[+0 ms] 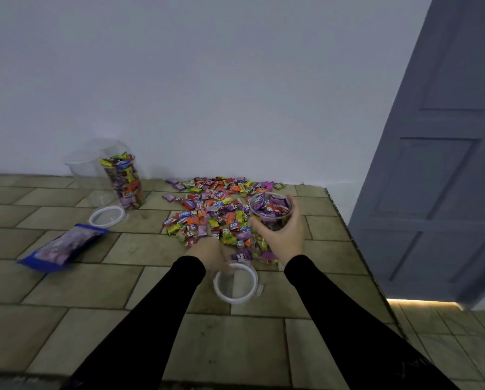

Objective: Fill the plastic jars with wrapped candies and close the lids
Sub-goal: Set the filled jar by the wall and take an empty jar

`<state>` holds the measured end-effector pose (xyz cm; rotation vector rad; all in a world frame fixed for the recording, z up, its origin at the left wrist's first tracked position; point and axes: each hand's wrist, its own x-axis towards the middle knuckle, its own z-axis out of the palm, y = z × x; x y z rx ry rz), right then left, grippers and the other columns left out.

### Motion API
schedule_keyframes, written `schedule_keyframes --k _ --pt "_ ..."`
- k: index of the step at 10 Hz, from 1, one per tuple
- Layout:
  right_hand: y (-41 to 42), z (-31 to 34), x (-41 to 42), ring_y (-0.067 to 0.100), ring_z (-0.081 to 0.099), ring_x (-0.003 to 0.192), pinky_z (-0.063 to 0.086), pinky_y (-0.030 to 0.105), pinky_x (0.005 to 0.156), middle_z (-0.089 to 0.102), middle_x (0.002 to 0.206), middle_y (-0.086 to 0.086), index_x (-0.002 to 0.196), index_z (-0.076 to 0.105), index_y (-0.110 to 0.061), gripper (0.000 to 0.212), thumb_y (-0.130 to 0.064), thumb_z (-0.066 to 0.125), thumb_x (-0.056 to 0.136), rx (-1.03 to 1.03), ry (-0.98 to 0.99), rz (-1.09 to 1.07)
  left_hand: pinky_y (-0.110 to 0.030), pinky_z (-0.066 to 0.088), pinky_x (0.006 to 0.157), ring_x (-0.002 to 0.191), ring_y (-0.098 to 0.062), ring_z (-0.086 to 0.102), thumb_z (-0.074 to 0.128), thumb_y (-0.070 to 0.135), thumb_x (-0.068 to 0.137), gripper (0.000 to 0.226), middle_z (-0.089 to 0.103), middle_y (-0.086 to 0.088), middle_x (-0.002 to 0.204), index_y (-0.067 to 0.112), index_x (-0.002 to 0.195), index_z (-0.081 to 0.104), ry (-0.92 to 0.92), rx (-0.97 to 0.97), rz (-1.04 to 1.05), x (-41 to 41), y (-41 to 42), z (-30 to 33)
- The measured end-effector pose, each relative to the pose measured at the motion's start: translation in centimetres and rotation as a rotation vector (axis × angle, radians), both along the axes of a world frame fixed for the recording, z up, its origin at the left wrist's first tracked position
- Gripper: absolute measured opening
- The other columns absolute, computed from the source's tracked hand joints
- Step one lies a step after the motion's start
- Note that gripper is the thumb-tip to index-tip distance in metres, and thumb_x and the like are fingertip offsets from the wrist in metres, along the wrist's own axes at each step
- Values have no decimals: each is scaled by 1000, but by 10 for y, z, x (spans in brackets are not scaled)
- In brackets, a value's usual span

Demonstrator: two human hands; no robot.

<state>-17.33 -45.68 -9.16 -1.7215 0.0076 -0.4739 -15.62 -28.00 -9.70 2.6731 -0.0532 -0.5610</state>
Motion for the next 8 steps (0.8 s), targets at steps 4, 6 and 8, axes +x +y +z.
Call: schedule_keyframes --k 4,6,8 --pt "21 33 8 2 46 120 37 4 90 47 131 -11 144 33 -21 98 -37 88 64 41 -90 6 -20 36 58 68 -14 47 59 18 93 21 53 -3 77 14 72 55 -124 -49 45 0 33 10" --pt "57 54 33 5 47 119 40 18 99 48 131 -9 143 34 -20 98 -40 87 64 15 -89 54 -24 34 49 64 -17 48 60 15 91 9 52 0 75 15 84 55 -240 -312 344 8 73 22" --pt "110 73 73 6 48 113 41 17 93 48 132 -3 143 33 -18 96 -38 86 66 -46 -72 124 -41 52 74 98 -40 63 53 -1 87 16 64 -23 106 11 98 55 -354 -507 611 16 116 19"
